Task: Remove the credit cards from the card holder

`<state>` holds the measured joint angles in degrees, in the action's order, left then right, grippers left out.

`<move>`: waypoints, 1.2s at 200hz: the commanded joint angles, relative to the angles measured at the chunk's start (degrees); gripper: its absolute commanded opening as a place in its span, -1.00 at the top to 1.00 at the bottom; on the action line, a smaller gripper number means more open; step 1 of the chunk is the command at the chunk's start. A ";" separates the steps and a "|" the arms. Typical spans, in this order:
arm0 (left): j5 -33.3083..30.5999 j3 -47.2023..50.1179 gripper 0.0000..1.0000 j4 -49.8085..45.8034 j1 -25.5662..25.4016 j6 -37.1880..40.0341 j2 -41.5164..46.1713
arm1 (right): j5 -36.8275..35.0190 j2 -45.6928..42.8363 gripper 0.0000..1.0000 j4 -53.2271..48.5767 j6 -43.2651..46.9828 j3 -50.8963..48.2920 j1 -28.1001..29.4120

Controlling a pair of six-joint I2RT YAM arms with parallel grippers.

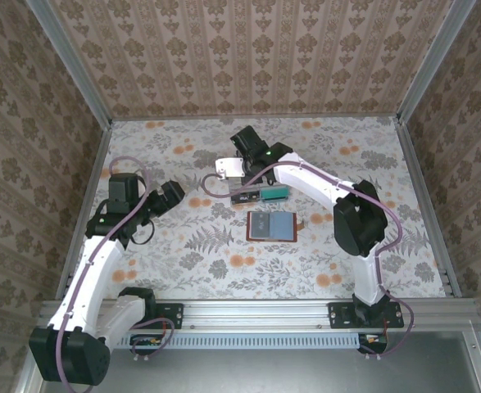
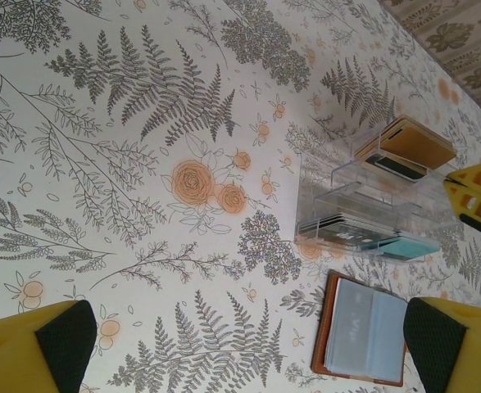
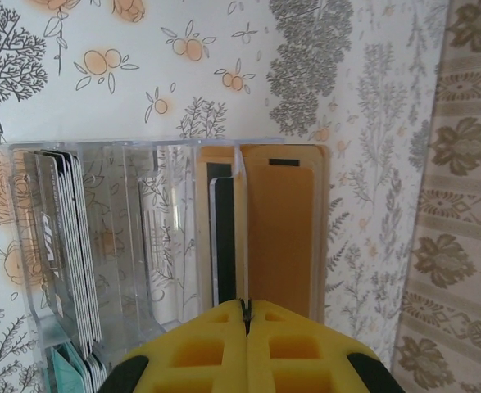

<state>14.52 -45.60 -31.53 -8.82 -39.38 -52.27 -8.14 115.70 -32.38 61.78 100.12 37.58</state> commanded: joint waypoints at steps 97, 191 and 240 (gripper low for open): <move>1.42 1.35 -1.00 -0.65 1.01 -0.11 0.24 | -2.77 2.07 0.59 4.74 -2.11 1.55 -1.11; 2.00 1.49 -1.00 -0.72 1.28 -0.11 0.25 | -4.92 3.44 0.63 8.91 -2.67 1.49 -1.11; 4.46 2.13 -1.00 0.73 1.35 -0.66 -0.57 | -4.78 0.69 0.55 10.06 -9.15 0.95 -1.21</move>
<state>16.75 -44.60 -31.44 -7.77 -39.40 -52.31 -12.08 118.04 -23.66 57.95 100.44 36.58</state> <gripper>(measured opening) 0.999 0.204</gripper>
